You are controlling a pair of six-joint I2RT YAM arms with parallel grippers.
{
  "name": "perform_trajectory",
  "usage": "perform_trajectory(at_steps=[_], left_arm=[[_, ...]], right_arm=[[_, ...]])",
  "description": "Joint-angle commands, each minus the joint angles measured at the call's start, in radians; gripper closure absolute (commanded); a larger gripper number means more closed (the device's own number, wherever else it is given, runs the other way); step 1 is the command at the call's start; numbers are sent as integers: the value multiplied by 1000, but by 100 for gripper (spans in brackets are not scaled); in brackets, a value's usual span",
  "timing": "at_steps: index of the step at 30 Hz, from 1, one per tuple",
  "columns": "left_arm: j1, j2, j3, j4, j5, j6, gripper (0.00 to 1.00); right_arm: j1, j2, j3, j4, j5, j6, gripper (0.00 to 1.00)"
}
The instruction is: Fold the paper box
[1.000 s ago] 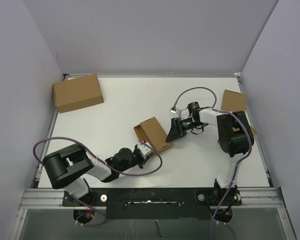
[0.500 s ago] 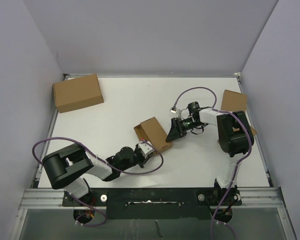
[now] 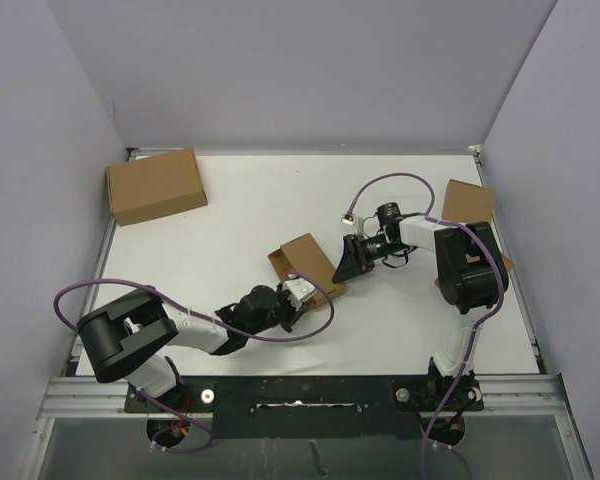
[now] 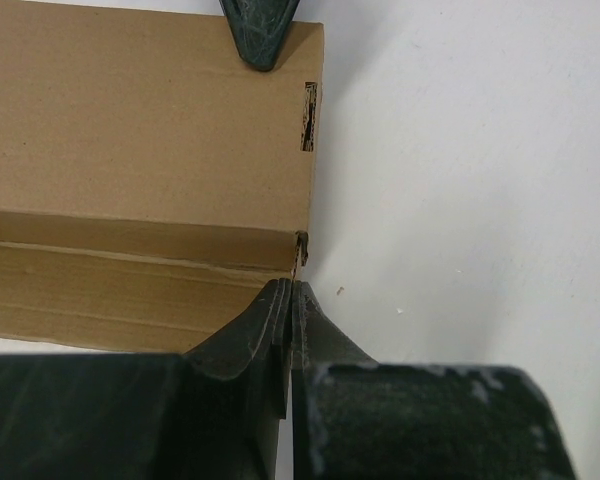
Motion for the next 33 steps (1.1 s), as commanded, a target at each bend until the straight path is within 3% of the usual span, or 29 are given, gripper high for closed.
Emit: perform_trajectory(at_steps=[1,9,15,28,33], left_arm=[[7,-54,72,-69,-11,-28,100],[8,-62,140,-183,-28,-54,100],[7,-81,176,-253,-44,-91,93],[11,-229,253,-511,-74,-226,69],[85,-368,257,-673,-28,-443,58]], right_arm=[[-3,35,3,14,137,-42,62],[-1,37,3,12,137,-43,61],[-1,37,5,13,137,-43,62],[-2,39,8,8,139,-49,61],[-3,39,8,6,136,-49,61]])
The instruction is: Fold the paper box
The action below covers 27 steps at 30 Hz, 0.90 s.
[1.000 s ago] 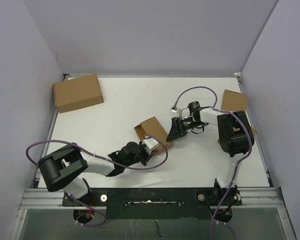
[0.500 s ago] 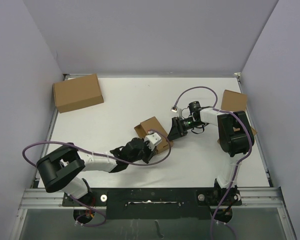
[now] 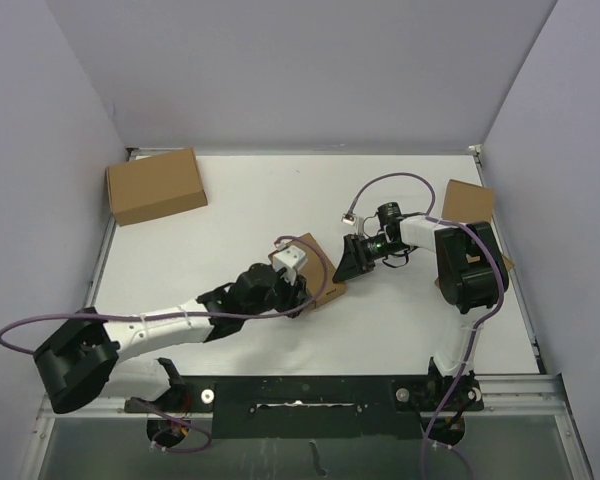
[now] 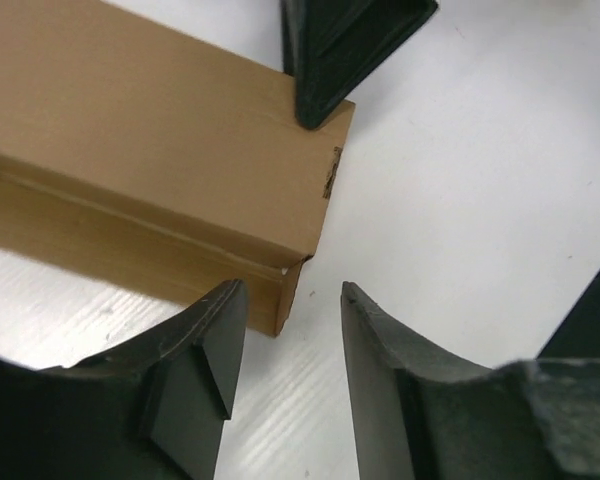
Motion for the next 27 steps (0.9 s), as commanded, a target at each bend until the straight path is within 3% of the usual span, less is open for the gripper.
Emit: perform_trajectory(at_steps=[1,5,7,12,16,22,27], left_arm=[[100,-153,36,-160,62,-250,57],[251,-285,-47,-177,232,-418,58],[290,-331,-86,-181,261,-434,59],[295,-332,-142,-193,281,-473,61],[293,-275,-204,-43,308,-574,56],[242,-142,-323,337,201,-718,31],[147,-34,-336,495,52,-794,12]], right_arm=[[1,38,8,7,134,-45,61],[1,37,8,6,133,-46,61],[1,37,8,6,135,-46,61],[2,37,8,6,137,-48,61],[0,38,8,6,139,-48,61],[1,40,10,5,137,-48,61],[1,42,13,0,135,-50,61]])
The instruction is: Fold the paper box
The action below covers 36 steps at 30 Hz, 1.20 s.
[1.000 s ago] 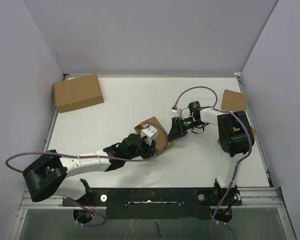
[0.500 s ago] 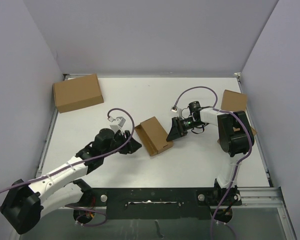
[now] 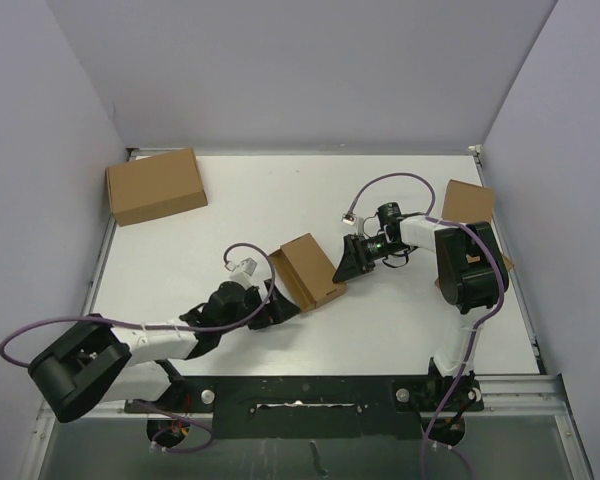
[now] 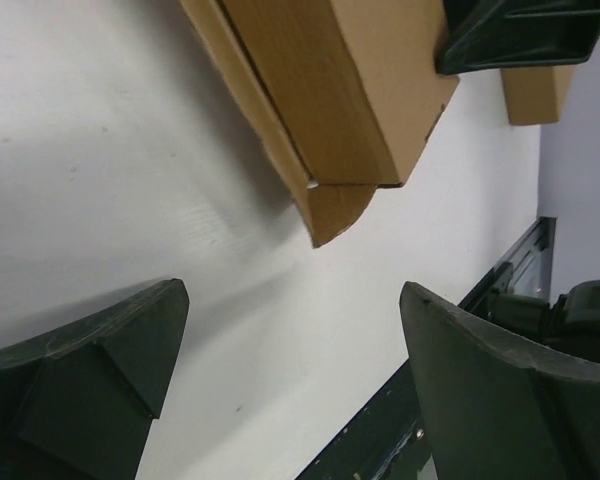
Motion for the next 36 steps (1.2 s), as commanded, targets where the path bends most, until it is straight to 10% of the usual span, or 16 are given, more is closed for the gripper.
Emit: perform_trajectory(at_steps=[1,17,26,36], left_arm=[[-70,73,7,298,-158,-123,10],[-180,277,131,213,-336,-465,6],[-228,241,258,-182,-427,-602,20],[-239,266,318,-244,-420,-624,31]], right_arm=[[1,43,11,4,133,-48,61],[2,45,13,0,130,-49,61],[2,48,13,1,131,-49,61],[8,49,14,1,134,-49,61]])
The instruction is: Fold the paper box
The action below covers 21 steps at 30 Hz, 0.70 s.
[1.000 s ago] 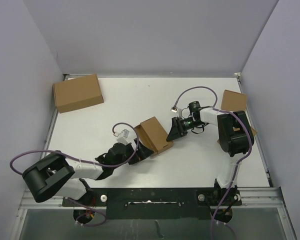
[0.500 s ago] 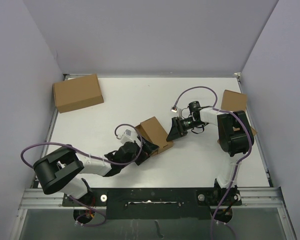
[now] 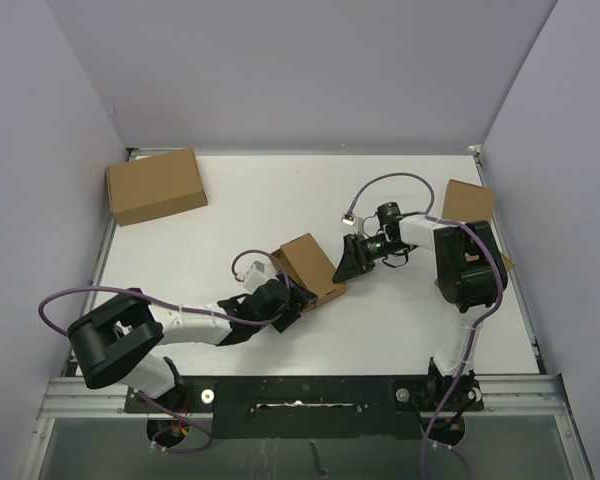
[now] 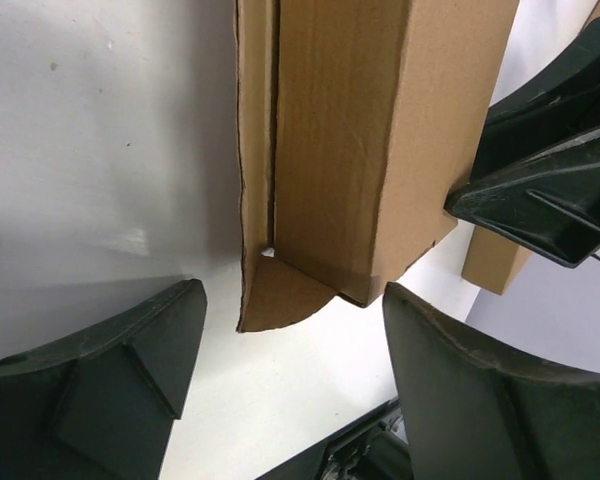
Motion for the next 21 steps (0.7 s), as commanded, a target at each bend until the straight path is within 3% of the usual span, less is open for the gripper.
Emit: perform_trajectory(at_steps=[1,21], left_arm=[[-9,5,48,-46,-25,-24,32],[-16,45,89,-12,5,-43,56]], right_arm=[[7,40,4,13,136,-48,61],[13,42,4,13,139,-49,61]])
